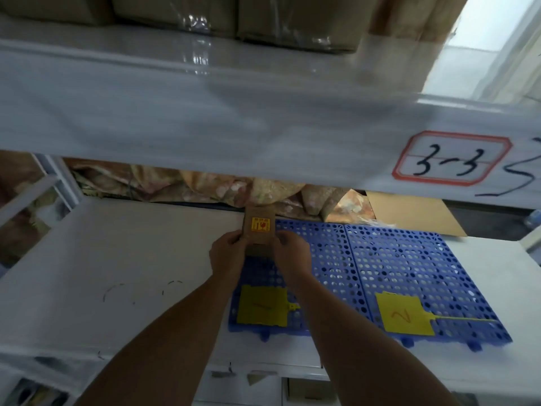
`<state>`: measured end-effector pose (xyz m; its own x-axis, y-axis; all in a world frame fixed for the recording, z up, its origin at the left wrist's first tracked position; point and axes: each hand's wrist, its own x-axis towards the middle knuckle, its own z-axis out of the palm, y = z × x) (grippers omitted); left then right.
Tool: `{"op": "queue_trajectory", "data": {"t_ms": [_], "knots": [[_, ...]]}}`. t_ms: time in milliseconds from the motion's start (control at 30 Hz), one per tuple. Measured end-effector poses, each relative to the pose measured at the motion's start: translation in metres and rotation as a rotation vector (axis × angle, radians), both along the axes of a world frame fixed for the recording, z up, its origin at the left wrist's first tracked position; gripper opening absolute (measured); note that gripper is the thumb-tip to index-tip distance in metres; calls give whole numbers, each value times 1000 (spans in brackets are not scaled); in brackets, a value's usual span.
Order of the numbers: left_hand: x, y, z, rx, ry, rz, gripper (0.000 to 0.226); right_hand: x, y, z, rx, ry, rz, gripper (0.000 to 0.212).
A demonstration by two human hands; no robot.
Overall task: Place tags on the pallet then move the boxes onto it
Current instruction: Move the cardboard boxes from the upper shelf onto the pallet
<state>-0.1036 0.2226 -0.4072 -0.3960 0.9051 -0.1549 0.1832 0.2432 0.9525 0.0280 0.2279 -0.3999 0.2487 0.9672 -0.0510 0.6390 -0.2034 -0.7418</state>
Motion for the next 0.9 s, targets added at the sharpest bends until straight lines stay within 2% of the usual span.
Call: {"op": "queue_trajectory", "data": {"t_ms": [67,133,200,300,367,467,633,767,900], "knots": [[-12,-5,3,-46,77,-73,42,6,-6,10,36,-309,100,28],[-27,-13,9,-74,191,-188,50,11,-11,19,70,-506,227,39],[-38,-21,21,-97,329,-297,58,14,-17,32,77,-580,285,50],[-48,-27,52,-131,713,-426,73,11,-24,59,86,-646,322,60],[-53,-36,75,-83,885,-445,80,5,-33,79,35,-681,346,68],[-59,-48,111,-48,954,-473,85,-8,-50,114,-38,-693,386,70],[-71,-88,170,127,1005,-511,82,-22,-114,175,-5,-697,396,64],[-90,-125,205,102,993,-622,81,-36,-160,202,32,-774,377,58],[-117,-179,239,181,961,-677,60,-69,-208,226,-33,-708,346,65]]}}
